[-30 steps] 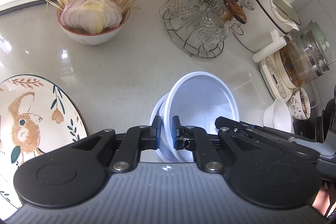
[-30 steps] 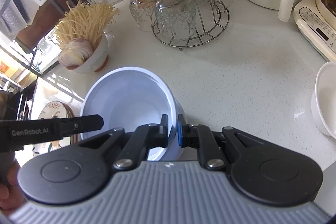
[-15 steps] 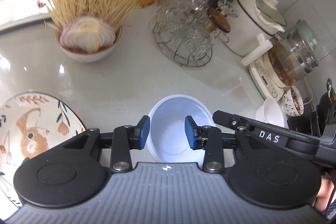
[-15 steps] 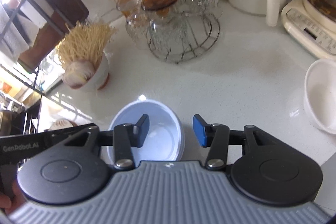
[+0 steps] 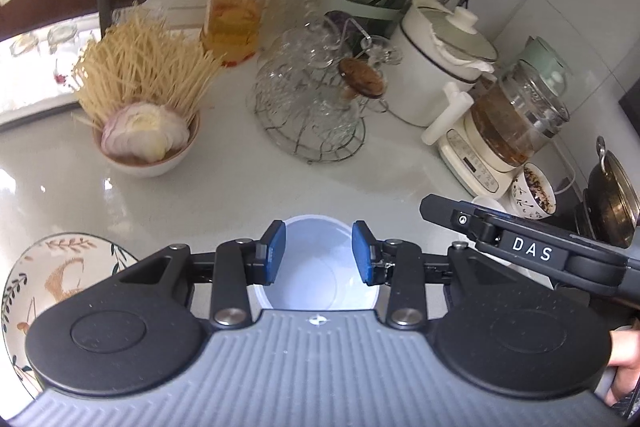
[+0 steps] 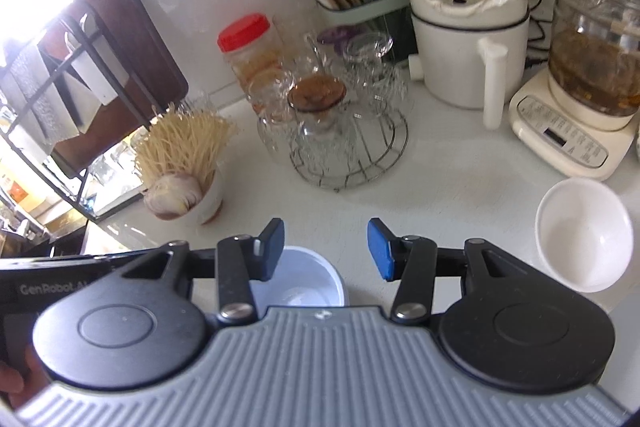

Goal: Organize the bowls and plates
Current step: 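Open both grippers to release the nested translucent bowls, then move both open grippers over to the rim of the white ceramic bowl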

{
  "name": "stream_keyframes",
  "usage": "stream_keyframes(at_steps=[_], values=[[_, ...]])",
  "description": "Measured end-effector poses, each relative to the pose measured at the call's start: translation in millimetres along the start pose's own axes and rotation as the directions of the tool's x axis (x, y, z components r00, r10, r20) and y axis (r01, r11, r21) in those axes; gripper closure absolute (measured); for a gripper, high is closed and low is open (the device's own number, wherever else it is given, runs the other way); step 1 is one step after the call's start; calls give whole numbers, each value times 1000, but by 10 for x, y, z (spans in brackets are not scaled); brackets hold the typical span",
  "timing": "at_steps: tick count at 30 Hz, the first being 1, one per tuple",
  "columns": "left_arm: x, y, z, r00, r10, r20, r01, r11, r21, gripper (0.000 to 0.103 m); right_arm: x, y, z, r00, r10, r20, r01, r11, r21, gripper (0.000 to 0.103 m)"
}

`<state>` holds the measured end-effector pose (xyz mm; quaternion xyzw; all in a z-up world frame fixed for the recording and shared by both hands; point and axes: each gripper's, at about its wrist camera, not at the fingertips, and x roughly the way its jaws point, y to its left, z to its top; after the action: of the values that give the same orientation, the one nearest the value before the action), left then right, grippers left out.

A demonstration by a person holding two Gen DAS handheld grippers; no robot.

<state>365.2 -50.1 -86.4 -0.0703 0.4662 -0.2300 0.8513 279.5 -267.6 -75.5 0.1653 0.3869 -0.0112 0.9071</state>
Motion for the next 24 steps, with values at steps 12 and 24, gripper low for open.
stream_keyframes(at_steps=[12,24], values=[[-186,-87,-50,999,-30,27,29,998,48,61,-297,28,-65,997,-35,71,35,999,5,54],[-329,-145,-232,998,-53,18,51,994,98,61,-491,69,-290,993,-76,95,72,996,50,54]])
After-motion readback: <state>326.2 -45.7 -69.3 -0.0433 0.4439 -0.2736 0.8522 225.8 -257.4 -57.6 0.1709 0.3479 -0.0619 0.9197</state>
